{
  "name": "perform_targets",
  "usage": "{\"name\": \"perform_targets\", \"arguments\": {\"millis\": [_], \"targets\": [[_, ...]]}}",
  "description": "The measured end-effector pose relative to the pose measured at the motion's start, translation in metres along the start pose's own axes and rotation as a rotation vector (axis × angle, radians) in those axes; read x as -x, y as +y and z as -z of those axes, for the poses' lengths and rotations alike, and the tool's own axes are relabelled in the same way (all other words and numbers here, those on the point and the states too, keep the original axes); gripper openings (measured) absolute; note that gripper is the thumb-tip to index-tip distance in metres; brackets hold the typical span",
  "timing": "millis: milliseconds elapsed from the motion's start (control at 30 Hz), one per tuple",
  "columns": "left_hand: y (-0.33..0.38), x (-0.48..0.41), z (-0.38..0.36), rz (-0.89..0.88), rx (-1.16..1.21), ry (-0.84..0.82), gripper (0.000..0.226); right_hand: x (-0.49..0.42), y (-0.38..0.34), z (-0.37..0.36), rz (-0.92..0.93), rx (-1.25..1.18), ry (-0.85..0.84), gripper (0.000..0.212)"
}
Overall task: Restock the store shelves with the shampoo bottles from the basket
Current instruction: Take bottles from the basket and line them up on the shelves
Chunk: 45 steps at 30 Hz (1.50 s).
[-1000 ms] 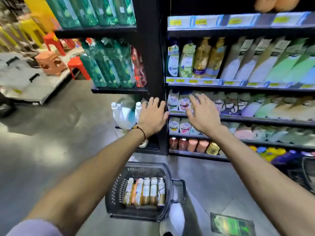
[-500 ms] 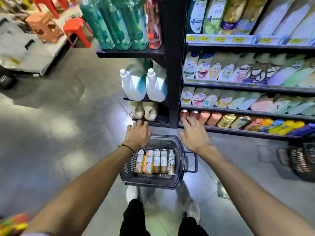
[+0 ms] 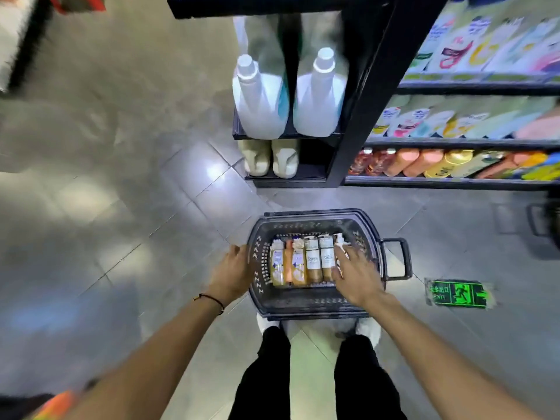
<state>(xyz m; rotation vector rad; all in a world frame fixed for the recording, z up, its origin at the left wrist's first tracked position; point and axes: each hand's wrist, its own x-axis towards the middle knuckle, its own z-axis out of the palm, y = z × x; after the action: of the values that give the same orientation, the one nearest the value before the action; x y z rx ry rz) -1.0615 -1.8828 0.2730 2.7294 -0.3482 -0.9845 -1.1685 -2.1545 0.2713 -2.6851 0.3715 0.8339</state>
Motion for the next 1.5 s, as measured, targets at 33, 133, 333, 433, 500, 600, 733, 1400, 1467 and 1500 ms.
{"name": "perform_targets", "arguments": {"millis": [33, 133, 333, 433, 500, 600, 733, 1400, 1467, 1500], "targets": [[-0.007, -0.006, -0.009, -0.003, 0.019, -0.021, 0.042, -0.006, -0.002, -0.009, -0.007, 0.002, -0.021, 0.057], [-0.026, -0.037, -0.050, -0.025, 0.051, -0.067, 0.037, -0.037, -0.004, -0.046, -0.016, -0.001, -0.070, 0.057], [-0.035, -0.118, -0.154, 0.036, 0.148, -0.123, 0.047, -0.120, 0.006, -0.138, 0.030, 0.012, -0.143, 0.061], [-0.049, -0.164, -0.212, 0.045, 0.099, -0.137, 0.046, -0.162, 0.018, -0.196, 0.043, 0.026, -0.151, 0.060], [-0.057, -0.192, -0.251, 0.080, 0.071, -0.157, 0.050, -0.186, 0.027, -0.235, 0.042, 0.014, -0.168, 0.060], [-0.066, -0.233, -0.305, 0.213, 0.135, -0.180, 0.061, -0.218, 0.040, -0.290, 0.036, -0.003, -0.156, 0.060], [-0.075, -0.282, -0.368, 0.429, 0.341, -0.217, 0.078, -0.248, 0.049, -0.346, -0.013, -0.046, -0.144, 0.059], [-0.062, -0.244, -0.344, 0.383, 0.393, 0.119, 0.062, -0.284, 0.002, -0.400, -0.356, -0.465, -0.175, 0.077], [-0.055, -0.223, -0.315, 0.310, 0.451, 0.161, 0.061, -0.290, -0.004, -0.405, -0.406, -0.420, -0.160, 0.082], [-0.053, -0.211, -0.302, 0.293, 0.478, 0.169, 0.060, -0.293, -0.008, -0.407, -0.436, -0.409, -0.146, 0.082]]}}
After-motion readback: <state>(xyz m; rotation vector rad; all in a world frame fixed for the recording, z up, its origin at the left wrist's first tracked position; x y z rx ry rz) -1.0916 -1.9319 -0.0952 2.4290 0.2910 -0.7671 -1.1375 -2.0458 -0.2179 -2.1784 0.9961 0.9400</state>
